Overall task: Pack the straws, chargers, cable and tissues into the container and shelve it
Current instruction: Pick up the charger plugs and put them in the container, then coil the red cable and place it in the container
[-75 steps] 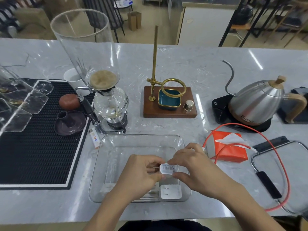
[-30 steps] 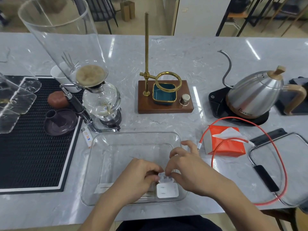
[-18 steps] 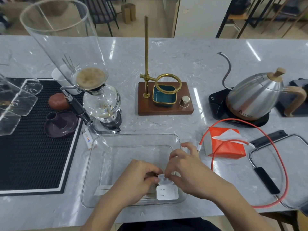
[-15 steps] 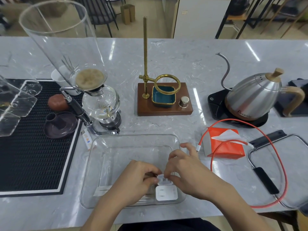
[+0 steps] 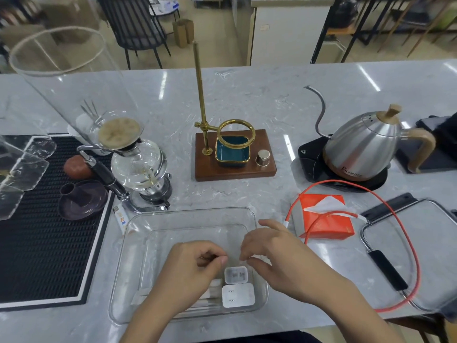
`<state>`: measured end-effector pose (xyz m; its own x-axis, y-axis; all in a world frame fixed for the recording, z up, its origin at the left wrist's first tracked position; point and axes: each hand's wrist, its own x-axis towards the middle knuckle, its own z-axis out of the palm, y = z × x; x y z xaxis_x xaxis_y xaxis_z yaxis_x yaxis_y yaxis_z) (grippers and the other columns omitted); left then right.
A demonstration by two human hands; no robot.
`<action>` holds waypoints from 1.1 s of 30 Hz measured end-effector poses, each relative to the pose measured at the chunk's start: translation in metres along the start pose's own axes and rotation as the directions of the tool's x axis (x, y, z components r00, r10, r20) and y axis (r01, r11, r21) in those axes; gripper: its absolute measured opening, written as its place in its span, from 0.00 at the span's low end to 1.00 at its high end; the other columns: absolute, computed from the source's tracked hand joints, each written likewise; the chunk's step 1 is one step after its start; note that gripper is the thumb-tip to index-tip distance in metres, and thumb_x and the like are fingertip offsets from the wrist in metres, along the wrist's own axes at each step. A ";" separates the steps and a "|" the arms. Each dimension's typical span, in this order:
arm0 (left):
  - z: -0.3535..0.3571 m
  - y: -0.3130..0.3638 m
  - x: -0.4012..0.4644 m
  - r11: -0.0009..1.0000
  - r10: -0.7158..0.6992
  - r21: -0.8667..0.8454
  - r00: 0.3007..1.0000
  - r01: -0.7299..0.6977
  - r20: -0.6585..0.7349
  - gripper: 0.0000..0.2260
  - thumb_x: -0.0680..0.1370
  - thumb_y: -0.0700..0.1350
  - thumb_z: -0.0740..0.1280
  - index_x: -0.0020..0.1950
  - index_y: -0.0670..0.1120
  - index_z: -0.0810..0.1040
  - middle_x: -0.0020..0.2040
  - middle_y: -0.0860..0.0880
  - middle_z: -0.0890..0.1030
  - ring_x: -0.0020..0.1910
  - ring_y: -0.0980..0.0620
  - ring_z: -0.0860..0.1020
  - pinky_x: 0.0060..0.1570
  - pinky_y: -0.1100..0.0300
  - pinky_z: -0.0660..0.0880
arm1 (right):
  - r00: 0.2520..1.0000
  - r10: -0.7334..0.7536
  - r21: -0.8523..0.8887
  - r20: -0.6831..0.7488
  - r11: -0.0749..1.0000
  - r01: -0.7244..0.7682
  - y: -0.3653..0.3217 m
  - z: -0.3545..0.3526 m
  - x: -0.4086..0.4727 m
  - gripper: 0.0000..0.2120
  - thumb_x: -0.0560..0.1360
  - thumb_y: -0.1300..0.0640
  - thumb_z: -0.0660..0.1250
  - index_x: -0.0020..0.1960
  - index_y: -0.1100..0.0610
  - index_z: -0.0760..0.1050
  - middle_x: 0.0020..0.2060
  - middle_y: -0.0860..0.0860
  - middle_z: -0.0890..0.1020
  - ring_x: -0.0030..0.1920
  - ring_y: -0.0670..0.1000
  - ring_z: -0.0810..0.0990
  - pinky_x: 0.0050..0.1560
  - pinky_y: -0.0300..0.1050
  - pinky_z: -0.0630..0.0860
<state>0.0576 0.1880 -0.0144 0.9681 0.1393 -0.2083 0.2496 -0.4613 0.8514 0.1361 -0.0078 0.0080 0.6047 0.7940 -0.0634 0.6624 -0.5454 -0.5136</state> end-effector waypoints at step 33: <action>0.089 0.098 0.074 0.910 0.329 0.248 0.943 -0.332 0.056 0.06 0.75 0.43 0.70 0.43 0.54 0.82 0.40 0.60 0.82 0.45 0.62 0.78 0.45 0.71 0.74 | 0.646 0.529 0.224 -0.550 0.839 -0.496 0.136 -0.042 -0.111 0.09 0.69 0.63 0.76 0.44 0.51 0.82 0.39 0.42 0.82 0.39 0.45 0.79 0.42 0.36 0.72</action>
<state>0.1559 0.0749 0.0107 0.9960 -0.0699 0.0564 -0.0890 -0.6835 0.7245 0.1775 -0.1818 -0.0188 0.9845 0.0767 0.1576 0.1562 -0.7912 -0.5912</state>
